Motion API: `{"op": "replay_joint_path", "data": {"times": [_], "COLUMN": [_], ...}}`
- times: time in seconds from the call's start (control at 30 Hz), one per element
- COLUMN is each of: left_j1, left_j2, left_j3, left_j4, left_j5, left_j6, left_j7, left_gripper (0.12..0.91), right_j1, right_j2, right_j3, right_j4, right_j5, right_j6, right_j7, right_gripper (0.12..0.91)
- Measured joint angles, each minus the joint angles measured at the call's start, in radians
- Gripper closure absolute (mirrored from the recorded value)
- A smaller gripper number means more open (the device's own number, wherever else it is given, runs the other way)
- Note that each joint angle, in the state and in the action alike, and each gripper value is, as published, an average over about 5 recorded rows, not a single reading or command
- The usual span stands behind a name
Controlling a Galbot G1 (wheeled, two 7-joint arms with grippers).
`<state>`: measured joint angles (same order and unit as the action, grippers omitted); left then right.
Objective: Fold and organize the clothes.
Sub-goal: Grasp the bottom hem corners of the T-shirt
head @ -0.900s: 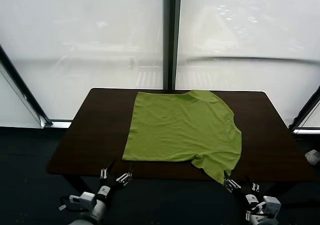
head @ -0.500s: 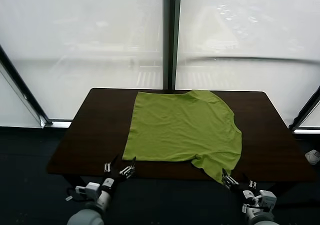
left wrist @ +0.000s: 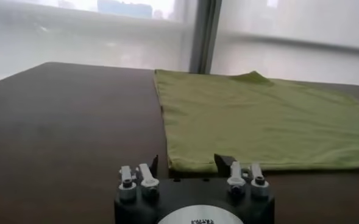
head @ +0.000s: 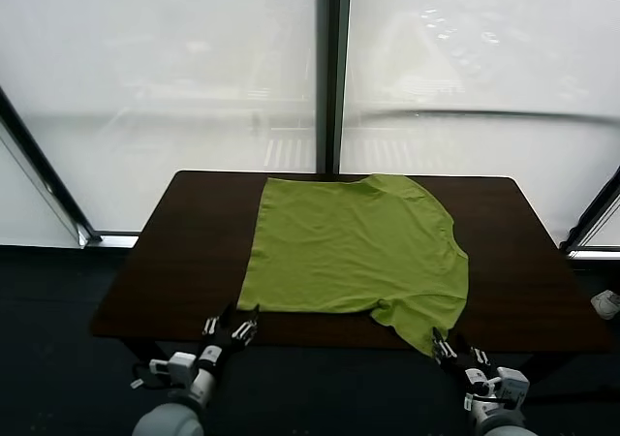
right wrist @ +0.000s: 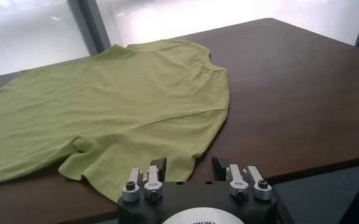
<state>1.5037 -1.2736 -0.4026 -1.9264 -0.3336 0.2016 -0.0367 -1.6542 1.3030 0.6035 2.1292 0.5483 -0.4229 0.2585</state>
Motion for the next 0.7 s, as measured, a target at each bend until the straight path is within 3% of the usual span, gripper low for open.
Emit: {"op": "replay_joint_path", "data": {"times": [0.07, 0.13, 0.23, 0.7], "left_j1": [0.003, 0.006, 0.013, 0.099], "left_j2": [-0.001, -0.002, -0.004, 0.023], "left_j3": [-0.001, -0.001, -0.003, -0.050], "left_j4": [-0.001, -0.004, -0.012, -0.104], "left_j5": [0.000, 0.000, 0.000, 0.001], "left_j6": [-0.001, -0.002, -0.003, -0.002], "left_j7": [0.000, 0.000, 0.000, -0.012], "left_gripper": [0.707, 0.802, 0.868, 0.881], "right_j1": [0.000, -0.001, -0.007, -0.113], "right_j2": [-0.001, -0.002, -0.008, -0.072], "right_j3": [0.000, 0.000, 0.003, 0.052], "right_j4": [-0.001, 0.000, 0.003, 0.117], "right_j5": [0.000, 0.000, 0.001, 0.051], "right_j6": [0.000, 0.001, 0.005, 0.007], "right_j7": [-0.001, -0.002, -0.003, -0.009], "right_gripper": [0.826, 0.879, 0.886, 0.886]}}
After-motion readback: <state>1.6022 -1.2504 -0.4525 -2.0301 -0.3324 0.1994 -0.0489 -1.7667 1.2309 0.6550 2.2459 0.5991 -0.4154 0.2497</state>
